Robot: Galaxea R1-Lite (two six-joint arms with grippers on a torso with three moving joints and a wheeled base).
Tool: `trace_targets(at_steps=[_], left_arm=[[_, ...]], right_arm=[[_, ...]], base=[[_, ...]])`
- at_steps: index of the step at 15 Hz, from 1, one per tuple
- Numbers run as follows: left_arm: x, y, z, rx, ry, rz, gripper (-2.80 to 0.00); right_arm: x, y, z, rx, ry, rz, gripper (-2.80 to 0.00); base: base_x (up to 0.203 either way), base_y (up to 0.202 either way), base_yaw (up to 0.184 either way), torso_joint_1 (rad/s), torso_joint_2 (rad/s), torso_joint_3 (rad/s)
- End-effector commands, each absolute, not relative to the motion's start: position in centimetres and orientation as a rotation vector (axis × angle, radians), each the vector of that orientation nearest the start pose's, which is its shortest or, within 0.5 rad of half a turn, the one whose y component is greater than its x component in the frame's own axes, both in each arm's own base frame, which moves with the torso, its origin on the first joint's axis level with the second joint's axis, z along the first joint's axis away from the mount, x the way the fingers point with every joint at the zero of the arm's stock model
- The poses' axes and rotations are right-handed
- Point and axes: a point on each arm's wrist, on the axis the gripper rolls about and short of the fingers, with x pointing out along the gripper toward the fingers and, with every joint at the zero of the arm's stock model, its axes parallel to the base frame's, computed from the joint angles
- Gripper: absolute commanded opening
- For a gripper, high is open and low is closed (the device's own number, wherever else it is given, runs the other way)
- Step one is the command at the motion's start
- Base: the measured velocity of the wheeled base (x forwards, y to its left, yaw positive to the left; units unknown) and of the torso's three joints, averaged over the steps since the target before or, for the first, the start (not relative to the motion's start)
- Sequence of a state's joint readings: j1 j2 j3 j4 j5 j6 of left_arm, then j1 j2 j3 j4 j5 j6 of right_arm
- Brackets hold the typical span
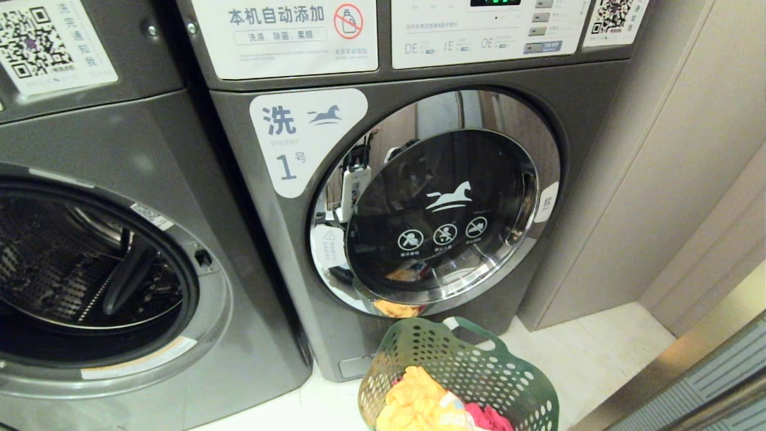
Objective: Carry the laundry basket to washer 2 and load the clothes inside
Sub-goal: Open the lid of the washing machine
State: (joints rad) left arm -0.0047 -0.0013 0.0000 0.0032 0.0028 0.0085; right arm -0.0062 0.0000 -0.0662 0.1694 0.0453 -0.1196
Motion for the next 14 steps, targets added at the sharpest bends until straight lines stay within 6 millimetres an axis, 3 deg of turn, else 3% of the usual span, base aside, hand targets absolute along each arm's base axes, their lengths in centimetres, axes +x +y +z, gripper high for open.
trace_targets(at_steps=[1, 10, 14], left_arm=[[-2.28, 0.02, 7.52, 0.01, 0.003, -0.002, -2.8], [-2.29, 0.02, 7.53, 0.011, 0.0, -0.002, -2.8], [-2.28, 0.02, 7.53, 0.011, 0.002, -0.002, -2.8]], right_arm=[[-2.86, 0.12, 7.62, -0.117, 0.103, 0.046, -2.8], [-2.86, 0.13, 7.62, -0.127, 0.103, 0.053, -2.8], [-2.86, 0.14, 7.62, -0.127, 0.103, 0.054, -2.8]], base=[[-0.189, 0.0, 0.0, 0.005, 0.01, 0.0], [-0.194, 0.0, 0.002, 0.003, 0.0, 0.003], [-0.045, 0.0, -0.001, 0.002, 0.0, 0.001]])
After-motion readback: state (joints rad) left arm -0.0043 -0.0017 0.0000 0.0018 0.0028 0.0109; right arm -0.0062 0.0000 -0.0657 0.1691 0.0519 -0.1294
